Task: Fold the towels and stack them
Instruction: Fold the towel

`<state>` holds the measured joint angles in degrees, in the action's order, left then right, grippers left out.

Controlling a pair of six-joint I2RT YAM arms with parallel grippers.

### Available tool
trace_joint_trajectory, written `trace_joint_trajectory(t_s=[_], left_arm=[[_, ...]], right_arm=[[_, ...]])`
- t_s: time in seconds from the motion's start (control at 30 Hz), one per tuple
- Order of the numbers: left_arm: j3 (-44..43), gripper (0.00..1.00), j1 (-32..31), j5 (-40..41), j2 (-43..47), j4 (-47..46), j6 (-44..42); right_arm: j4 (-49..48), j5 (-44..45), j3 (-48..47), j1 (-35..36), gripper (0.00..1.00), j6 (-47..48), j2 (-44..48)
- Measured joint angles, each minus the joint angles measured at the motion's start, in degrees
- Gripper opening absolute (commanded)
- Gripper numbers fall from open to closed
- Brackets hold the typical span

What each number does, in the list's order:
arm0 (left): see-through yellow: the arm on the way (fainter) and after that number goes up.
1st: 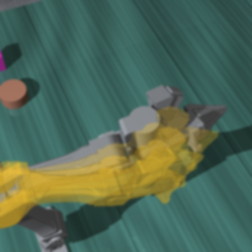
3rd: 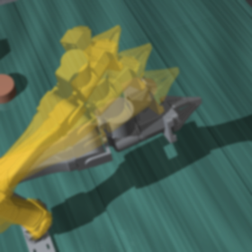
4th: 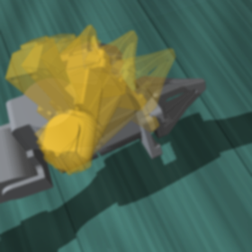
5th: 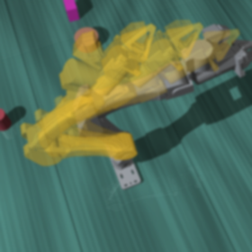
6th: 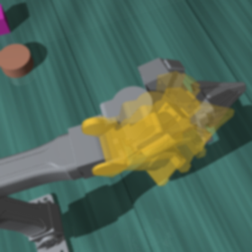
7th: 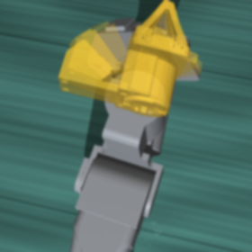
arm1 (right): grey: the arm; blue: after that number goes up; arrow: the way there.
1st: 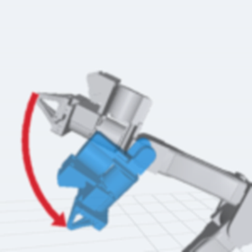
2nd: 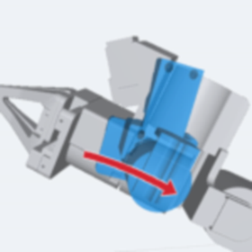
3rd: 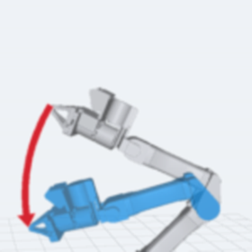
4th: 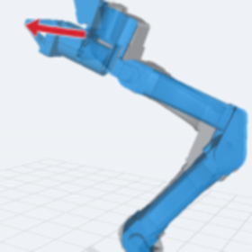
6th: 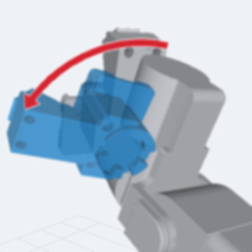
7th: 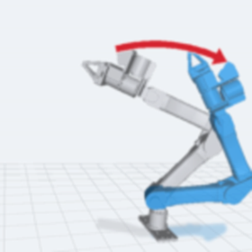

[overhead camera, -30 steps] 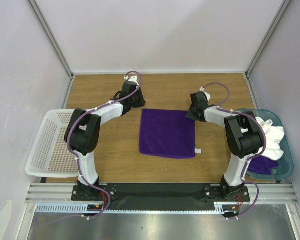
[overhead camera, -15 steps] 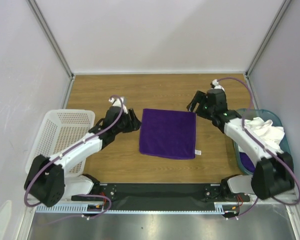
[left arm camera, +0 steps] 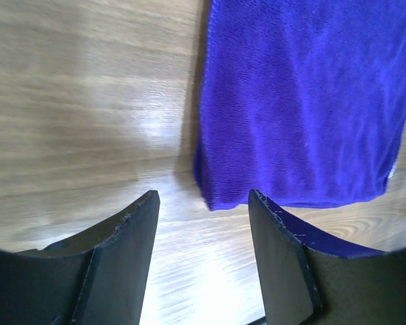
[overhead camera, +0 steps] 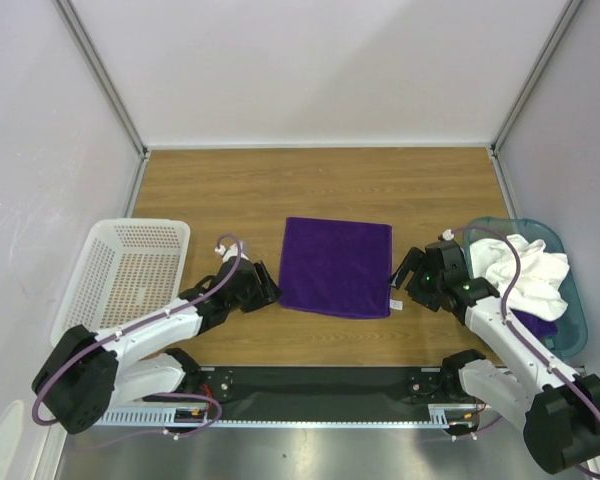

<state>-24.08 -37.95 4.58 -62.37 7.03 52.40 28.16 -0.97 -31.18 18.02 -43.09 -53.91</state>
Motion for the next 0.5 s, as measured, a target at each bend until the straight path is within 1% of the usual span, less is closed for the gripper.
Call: trace_joint_trajectory(t_s=[0.1,0.27,0.4,0.5], left_arm=[[0.13,0.62,-1.42,0.42,-1.18,-1.79,3.19],[0.79,0.58,-3.56,1.38,-3.23,-3.54,7.78],[1.01,0.58,-4.11,1.7,-4.63,-4.02,10.25],[1.16,0.55,-4.39,1.86,-5.75,-5.18,11.39]], right_arm=[[0.66,-0.35,0.74,0.0,0.84,-1.22,1.16],[0.68,-1.79,2.1,0.07,0.82,-2.78,1.25],[0.63,-2.38,2.56,0.83,0.82,-3.91,1.22],[0.37,-2.38,2.91,1.73,0.82,-4.81,1.25]])
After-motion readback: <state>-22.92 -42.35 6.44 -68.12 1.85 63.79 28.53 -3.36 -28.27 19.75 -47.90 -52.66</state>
